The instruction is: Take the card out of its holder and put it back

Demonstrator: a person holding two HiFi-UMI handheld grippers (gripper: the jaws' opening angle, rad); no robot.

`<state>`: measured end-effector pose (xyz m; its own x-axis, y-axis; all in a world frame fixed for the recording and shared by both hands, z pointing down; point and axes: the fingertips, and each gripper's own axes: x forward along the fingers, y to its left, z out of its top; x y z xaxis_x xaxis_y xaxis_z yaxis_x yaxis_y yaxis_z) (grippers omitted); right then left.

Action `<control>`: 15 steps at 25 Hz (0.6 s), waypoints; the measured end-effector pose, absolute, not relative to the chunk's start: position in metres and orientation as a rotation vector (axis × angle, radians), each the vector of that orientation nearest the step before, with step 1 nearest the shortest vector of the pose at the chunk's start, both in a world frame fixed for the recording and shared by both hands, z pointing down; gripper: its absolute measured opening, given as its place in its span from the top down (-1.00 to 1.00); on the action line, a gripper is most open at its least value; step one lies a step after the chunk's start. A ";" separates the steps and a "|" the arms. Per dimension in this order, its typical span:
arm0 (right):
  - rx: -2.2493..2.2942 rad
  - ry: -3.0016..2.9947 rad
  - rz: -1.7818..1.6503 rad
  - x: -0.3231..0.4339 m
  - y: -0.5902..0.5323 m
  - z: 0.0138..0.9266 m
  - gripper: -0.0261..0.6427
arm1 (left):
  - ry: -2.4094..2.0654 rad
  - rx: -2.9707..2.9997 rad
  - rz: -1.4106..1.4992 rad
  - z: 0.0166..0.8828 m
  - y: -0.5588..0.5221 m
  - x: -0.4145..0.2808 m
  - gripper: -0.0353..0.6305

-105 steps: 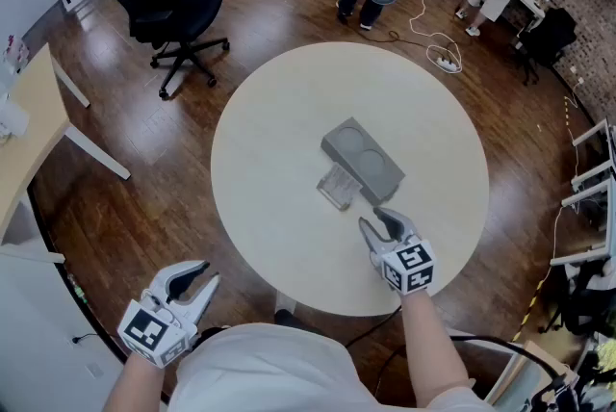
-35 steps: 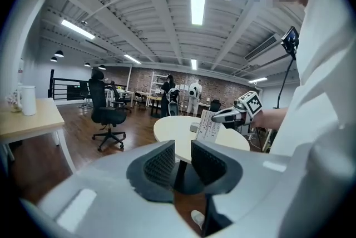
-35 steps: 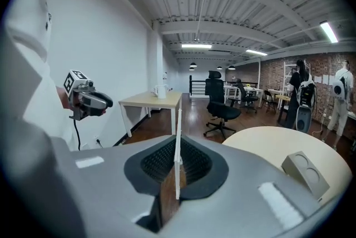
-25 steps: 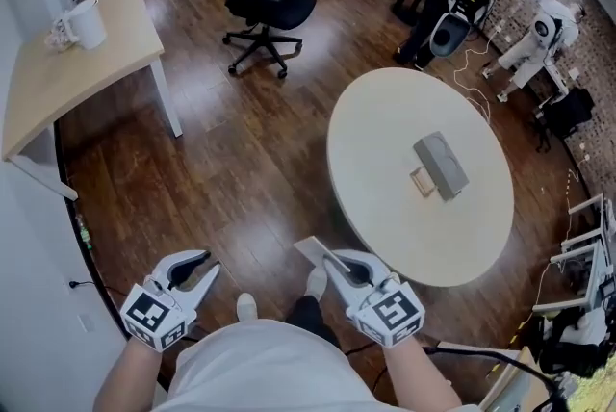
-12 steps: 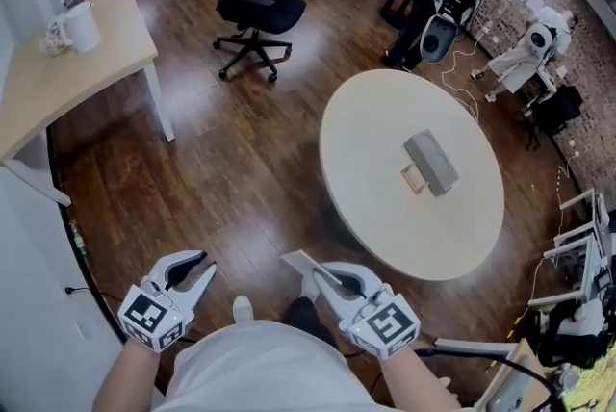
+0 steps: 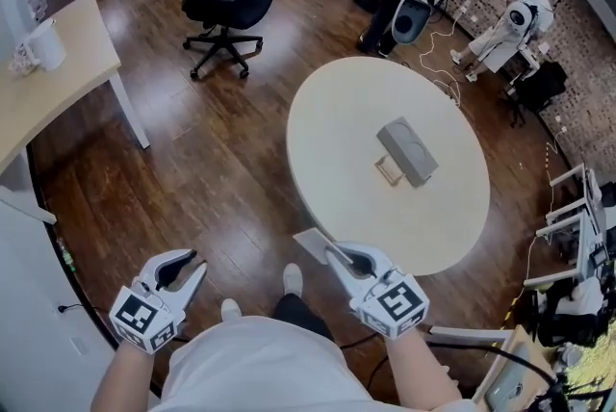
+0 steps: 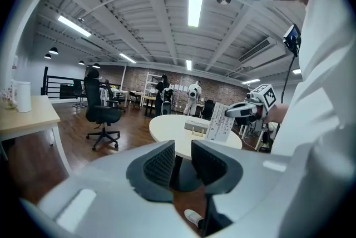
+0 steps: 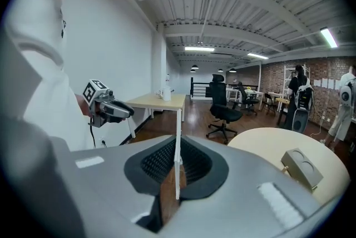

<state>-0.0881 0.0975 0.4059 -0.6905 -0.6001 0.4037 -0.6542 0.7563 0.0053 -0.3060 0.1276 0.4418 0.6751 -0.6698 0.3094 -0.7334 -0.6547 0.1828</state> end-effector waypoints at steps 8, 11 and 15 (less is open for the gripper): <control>1.045 -2.538 0.178 0.016 0.023 0.410 0.86 | -1.069 2.631 0.298 0.427 0.074 -0.234 0.59; 1.074 -2.518 0.171 0.057 -0.008 0.415 0.86 | -1.059 2.643 0.301 0.419 0.055 -0.206 0.59; 1.090 -2.504 0.180 0.108 -0.048 0.428 0.86 | -1.044 2.659 0.303 0.410 0.035 -0.172 0.59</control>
